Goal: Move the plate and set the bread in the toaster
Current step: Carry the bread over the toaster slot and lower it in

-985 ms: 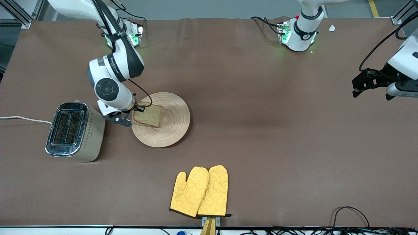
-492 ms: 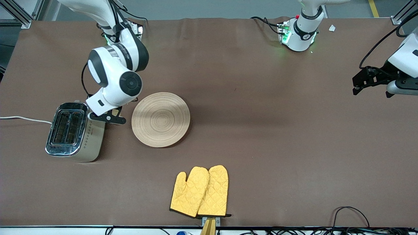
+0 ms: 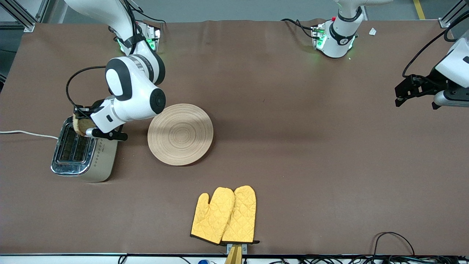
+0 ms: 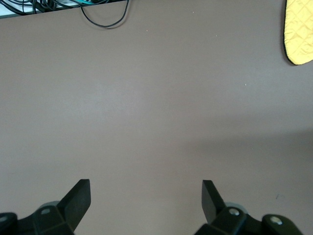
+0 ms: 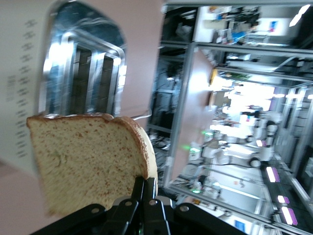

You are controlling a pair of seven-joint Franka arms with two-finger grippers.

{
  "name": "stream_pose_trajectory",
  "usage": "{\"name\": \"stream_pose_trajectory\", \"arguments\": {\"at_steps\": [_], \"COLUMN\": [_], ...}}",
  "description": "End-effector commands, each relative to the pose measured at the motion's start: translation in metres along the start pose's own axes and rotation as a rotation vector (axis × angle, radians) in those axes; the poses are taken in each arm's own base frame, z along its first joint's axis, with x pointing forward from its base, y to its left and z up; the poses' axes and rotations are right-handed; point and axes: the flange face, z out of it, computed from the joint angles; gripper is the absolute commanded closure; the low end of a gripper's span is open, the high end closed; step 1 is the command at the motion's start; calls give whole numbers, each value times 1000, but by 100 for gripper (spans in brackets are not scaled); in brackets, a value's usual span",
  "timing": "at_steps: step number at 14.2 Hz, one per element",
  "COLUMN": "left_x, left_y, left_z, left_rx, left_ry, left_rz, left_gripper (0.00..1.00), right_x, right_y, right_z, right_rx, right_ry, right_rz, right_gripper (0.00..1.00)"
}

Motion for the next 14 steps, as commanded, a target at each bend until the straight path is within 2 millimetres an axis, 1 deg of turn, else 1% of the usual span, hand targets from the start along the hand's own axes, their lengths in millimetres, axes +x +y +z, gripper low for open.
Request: {"name": "stream_pose_trajectory", "arguments": {"at_steps": [1, 2, 3, 7, 8, 9, 11, 14], "left_x": [-4, -4, -4, -3, -3, -3, -3, -3], "left_y": [-2, -1, -1, -2, -2, -2, -2, -1], "left_z": [-2, -2, -2, -1, -1, -1, -1, -1], "left_rx": [-20, -20, -20, -20, -20, -20, -20, -20], "left_ry": [-6, -5, -5, -6, -6, -6, -7, -5], "left_rz": [-13, -11, -11, -13, -11, -11, -10, -10], "left_gripper": [0, 0, 0, 0, 0, 0, 0, 0], "right_x": [12, 19, 25, 38, 42, 51, 67, 76], "right_y": [30, 37, 38, 21, 22, 27, 31, 22], "right_z": [4, 7, 10, 19, 25, 35, 45, 52], "right_rx": [-38, -33, -31, -32, -26, -13, 5, 10], "right_ry": [7, 3, -4, -18, -28, -49, -71, -80], "right_rz": [35, 53, 59, 54, 59, 75, 103, 96], "right_gripper": [100, 100, 100, 100, 100, 100, 100, 99]}}
